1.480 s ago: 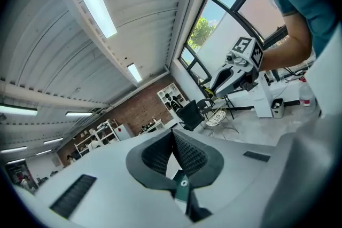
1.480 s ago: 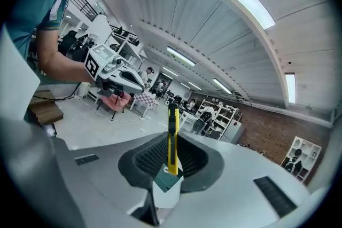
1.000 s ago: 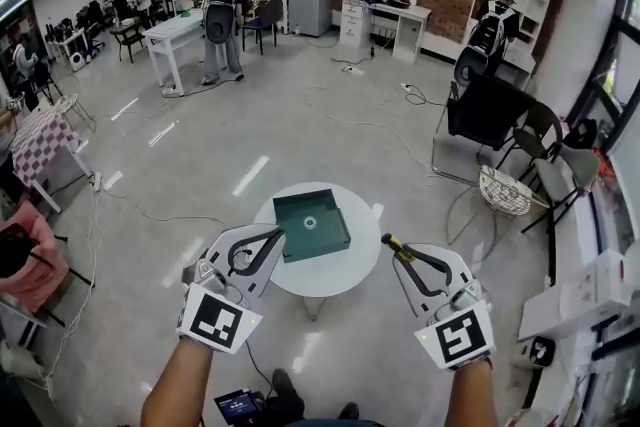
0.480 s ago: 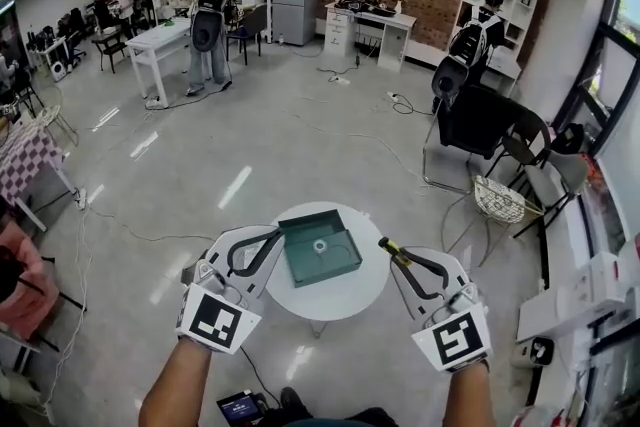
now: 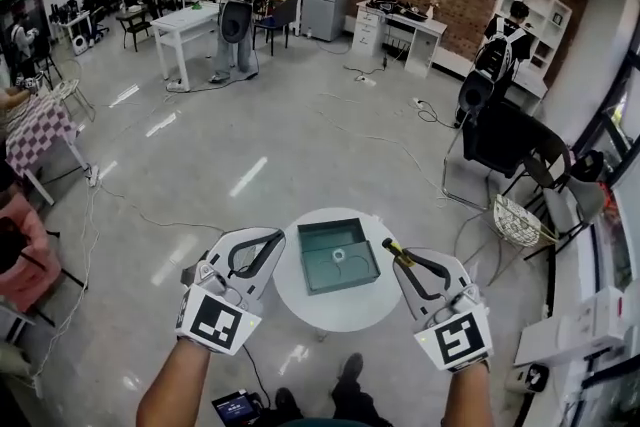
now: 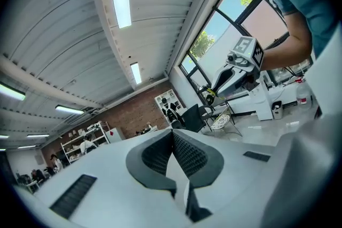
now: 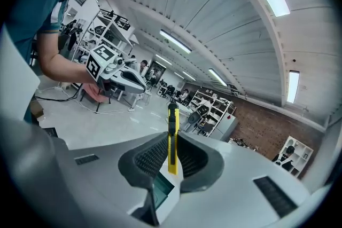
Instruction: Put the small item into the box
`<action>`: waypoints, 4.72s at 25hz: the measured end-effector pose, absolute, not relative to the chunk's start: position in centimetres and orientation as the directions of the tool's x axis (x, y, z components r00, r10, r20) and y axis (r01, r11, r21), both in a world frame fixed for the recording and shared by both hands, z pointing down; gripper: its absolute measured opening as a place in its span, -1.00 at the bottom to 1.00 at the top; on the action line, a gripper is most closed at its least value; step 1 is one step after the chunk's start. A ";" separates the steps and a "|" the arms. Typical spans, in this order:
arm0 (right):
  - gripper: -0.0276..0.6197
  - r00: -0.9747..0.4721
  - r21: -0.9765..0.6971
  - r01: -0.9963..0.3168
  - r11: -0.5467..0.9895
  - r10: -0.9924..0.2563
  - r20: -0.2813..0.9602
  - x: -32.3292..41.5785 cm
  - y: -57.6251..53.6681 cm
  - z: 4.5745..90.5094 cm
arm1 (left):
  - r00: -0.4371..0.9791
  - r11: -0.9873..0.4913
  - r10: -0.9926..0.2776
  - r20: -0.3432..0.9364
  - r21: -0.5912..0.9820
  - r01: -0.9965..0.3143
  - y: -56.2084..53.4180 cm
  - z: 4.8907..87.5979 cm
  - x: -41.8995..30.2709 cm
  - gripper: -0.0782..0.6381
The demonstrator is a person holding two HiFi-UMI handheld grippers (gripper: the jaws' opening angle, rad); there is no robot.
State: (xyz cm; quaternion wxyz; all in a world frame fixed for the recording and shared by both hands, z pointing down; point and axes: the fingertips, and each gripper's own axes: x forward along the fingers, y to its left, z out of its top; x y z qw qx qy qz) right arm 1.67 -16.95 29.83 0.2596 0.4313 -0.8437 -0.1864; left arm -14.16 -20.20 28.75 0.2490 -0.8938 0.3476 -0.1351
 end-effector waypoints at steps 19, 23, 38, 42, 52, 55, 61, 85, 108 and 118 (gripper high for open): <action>-0.69 -0.742 0.451 -0.443 0.775 -0.599 0.300 8.7 -41.9 32.3 | 0.481 -0.487 -0.863 0.156 -0.515 -0.705 -39.0 29.9 -6.7 -0.73; -0.69 -0.785 0.425 -0.393 0.815 -0.538 0.307 8.7 -45.1 34.7 | 0.426 -0.453 -0.887 0.178 -0.515 -0.728 -41.0 31.7 -6.2 -0.73; -0.69 -0.786 0.293 -0.353 0.889 -0.451 0.423 8.8 -59.0 47.7 | 0.396 -0.493 -0.868 0.300 -0.427 -0.758 -53.1 43.2 -5.8 -0.73; -0.69 -0.766 0.247 -0.358 0.900 -0.435 0.474 7.5 -62.7 53.6 | 0.436 -0.539 -0.840 0.323 -0.399 -0.742 -57.5 48.0 -6.6 -0.73; -0.69 -0.729 0.129 -0.359 0.925 -0.364 0.580 4.2 -69.1 68.4 | 0.489 -0.610 -0.784 0.382 -0.333 -0.719 -64.4 58.9 -8.7 -0.73; -0.69 -0.716 0.109 -0.347 0.932 -0.338 0.611 3.9 -70.2 72.7 | 0.501 -0.627 -0.770 0.395 -0.324 -0.708 -65.8 61.6 -8.9 -0.73; -0.69 -0.684 0.066 -0.337 0.939 -0.292 0.669 4.1 -72.1 81.2 | 0.507 -0.639 -0.758 0.410 -0.312 -0.703 -68.2 67.1 -8.9 -0.73; -0.69 -0.525 0.026 -0.240 0.971 -0.152 0.837 3.5 -70.5 90.5 | 0.520 -0.651 -0.739 0.427 -0.258 -0.714 -67.8 70.2 -9.9 -0.73; -0.68 -0.795 0.064 -0.483 0.874 -0.468 0.385 2.2 -61.2 50.4 | 0.508 -0.606 -0.793 0.336 -0.352 -0.714 -55.7 46.0 -10.7 -0.73; -0.80 -0.833 0.169 -0.507 0.845 -0.531 0.156 4.5 -51.6 32.2 | 0.512 -0.574 -0.818 0.261 -0.420 -0.703 -47.2 34.6 -8.3 -0.73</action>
